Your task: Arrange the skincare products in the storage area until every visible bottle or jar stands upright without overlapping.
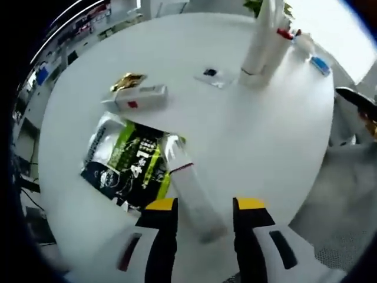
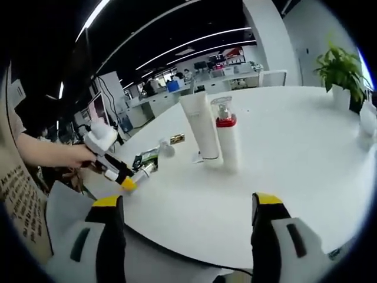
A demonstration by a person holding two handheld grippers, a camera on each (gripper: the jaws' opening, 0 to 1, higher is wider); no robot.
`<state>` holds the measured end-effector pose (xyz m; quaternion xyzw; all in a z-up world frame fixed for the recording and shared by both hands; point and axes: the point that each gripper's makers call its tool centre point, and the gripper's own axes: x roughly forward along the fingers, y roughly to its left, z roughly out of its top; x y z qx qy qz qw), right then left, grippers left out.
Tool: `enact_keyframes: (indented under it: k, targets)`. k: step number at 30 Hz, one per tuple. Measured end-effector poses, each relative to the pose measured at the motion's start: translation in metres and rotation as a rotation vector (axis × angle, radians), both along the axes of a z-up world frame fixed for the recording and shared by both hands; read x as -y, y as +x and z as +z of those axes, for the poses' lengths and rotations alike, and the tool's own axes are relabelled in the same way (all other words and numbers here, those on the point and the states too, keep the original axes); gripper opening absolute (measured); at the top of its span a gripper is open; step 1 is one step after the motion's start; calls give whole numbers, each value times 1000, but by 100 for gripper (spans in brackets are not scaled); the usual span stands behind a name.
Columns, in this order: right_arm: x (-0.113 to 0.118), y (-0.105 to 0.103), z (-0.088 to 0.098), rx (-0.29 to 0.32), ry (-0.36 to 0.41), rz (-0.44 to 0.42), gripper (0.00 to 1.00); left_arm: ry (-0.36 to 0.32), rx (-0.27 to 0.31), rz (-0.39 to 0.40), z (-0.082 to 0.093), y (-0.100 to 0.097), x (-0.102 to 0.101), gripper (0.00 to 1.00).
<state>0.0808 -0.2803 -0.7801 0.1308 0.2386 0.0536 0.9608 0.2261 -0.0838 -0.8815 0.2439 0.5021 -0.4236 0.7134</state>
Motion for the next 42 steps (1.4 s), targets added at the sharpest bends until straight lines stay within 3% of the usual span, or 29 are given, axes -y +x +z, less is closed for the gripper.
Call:
enact_keyframes:
  k: [9,22,33,36,42]
  targets:
    - [1,-5,-2,-7,7,-21,89,67,-5,-15,-8,2,-4,28]
    - [-4,-3,-1,-6,8,-16,88,71,-10,2,-9,9,-9,19]
    - [-7,-2,2,-2,1,-5,88,32,-34,39,-8,11,-11,16]
    - [-6,-3,5,3,-3,-7,88,-32,-88,118,-4,10,-10,16]
    - [-5,-5,9,10,-6,-5,88,-119,-124,152,13,8,-5,16]
